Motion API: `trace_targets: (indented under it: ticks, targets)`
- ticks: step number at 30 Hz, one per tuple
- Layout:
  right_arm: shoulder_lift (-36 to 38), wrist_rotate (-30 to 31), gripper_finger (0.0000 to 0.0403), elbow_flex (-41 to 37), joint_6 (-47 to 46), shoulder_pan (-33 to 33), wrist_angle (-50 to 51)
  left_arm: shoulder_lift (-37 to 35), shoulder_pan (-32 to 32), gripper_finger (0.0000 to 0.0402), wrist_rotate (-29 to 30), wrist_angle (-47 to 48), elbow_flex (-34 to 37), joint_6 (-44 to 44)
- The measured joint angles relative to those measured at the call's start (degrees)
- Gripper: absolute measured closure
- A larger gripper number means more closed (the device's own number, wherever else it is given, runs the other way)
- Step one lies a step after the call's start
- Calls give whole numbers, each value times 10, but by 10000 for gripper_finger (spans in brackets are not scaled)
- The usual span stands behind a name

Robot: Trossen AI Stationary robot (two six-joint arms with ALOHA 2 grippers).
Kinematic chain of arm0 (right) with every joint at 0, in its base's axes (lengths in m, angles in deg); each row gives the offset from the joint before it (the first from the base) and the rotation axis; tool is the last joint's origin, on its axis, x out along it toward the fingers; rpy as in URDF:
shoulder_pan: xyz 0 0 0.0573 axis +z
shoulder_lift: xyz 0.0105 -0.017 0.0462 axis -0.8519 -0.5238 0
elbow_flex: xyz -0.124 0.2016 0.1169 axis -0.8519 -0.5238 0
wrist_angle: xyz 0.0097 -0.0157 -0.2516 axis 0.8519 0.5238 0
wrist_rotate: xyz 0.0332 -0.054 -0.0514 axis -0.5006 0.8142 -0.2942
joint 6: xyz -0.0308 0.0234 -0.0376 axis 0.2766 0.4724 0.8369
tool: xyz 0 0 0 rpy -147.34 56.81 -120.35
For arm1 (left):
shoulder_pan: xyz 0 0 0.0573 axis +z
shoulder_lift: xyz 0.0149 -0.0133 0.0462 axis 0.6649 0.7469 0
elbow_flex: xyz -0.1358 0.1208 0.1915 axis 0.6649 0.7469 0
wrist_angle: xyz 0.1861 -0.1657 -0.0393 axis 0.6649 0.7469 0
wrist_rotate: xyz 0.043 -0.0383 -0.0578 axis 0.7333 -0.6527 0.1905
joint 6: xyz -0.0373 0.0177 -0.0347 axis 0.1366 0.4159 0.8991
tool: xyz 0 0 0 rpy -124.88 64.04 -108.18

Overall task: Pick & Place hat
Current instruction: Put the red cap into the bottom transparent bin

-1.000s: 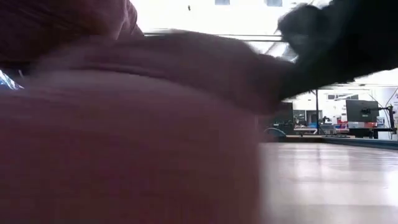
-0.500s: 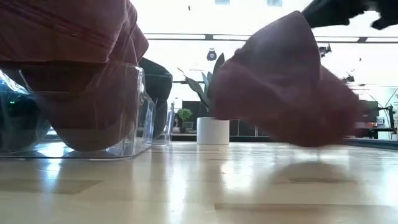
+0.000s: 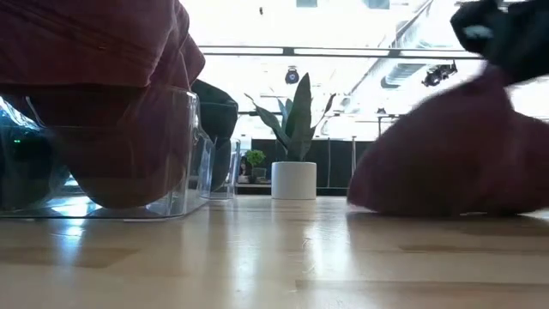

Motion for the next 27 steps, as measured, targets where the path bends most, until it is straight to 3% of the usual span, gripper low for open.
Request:
trace_targets:
  ticks: [6, 17, 22, 25, 27]
  targets:
    - [-63, -81, 371, 0, -118, 56, 29, 13, 19, 401, -135, -4, -1, -34]
    - [-66, -182, 192, 70, -242, 60, 157, 48, 72, 401, -226, 5, 2, -41]
    - [-66, -135, 167, 90, -276, 56, 117, 56, 102, 401, -308, 7, 1, -36]
    - [-66, -86, 177, 86, -349, 32, 133, 55, 106, 401, -325, 27, 1, -22]
    - [-66, -85, 194, 82, -372, 3, 160, 55, 102, 401, -320, 56, 1, -6]
